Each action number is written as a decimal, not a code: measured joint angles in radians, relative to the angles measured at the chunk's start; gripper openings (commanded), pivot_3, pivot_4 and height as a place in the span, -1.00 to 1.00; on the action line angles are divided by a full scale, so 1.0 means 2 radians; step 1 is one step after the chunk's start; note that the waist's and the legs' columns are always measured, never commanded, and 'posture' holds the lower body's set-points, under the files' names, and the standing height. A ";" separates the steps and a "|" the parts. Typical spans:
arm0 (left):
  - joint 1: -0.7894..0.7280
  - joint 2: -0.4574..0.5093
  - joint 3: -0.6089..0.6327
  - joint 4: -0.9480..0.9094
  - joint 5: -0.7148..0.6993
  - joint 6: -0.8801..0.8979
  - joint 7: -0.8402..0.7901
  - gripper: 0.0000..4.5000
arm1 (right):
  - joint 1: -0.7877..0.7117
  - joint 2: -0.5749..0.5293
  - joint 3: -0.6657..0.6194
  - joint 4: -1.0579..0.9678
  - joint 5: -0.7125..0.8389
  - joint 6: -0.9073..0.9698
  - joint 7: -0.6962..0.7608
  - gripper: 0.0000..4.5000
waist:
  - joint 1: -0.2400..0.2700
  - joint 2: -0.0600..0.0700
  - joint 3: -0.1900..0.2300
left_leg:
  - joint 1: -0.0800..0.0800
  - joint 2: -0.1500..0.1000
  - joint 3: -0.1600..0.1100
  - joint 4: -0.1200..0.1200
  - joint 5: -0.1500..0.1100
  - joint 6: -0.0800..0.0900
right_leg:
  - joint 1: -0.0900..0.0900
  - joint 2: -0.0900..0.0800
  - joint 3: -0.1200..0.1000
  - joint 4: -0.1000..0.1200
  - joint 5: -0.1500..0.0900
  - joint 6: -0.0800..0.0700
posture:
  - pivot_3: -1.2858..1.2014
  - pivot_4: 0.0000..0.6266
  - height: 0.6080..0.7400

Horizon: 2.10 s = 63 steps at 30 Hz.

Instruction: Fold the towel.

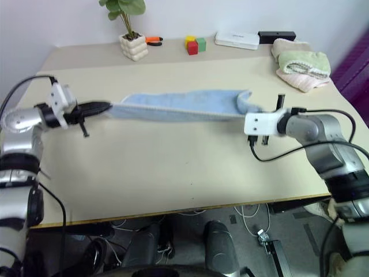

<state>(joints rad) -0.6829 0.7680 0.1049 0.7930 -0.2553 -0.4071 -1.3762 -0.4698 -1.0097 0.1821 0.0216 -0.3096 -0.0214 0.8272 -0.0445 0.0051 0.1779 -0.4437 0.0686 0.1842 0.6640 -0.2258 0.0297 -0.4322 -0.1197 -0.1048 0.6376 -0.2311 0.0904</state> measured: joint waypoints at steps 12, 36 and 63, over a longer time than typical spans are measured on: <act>0.114 0.002 -0.001 -0.150 -0.020 0.075 0.014 -1.00 | 0.080 0.028 -0.011 0.005 0.016 0.010 0.001 -0.39 | 0.011 -0.001 -0.001 | 0.000 0.000 0.000 0.001 -0.001 0.002 | 0.000 -0.001 0.000 0.000 0.000 -0.001 | 0.03 -0.52 1.00; 0.126 0.002 -0.001 -0.195 -0.021 0.102 0.031 -1.00 | 0.049 0.046 0.002 0.094 -0.036 -0.066 -0.061 -0.98 | 0.012 -0.004 -0.002 | 0.000 0.000 0.000 0.001 -0.001 0.002 | 0.000 -0.001 0.000 -0.001 0.000 -0.002 | 0.03 -0.52 1.00; 0.247 0.062 0.013 -0.293 -0.062 0.143 -0.025 -1.00 | 0.169 -0.090 -0.116 -0.045 0.162 -0.061 0.157 -0.98 | 0.017 -0.003 -0.002 | -0.001 0.000 0.000 0.001 -0.004 0.004 | -0.003 -0.004 -0.001 -0.003 0.000 -0.004 | 0.03 -0.52 1.00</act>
<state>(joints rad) -0.1880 0.8919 0.1303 0.2068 -0.3789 -0.1202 -1.4268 -0.1308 -1.1888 -0.0503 -0.0692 0.0137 -0.1426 1.1405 -0.0109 -0.0010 0.1742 -0.4447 0.0684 0.1845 0.6656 -0.2348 0.0377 -0.4374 -0.1282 -0.1067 0.6326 -0.2312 0.0827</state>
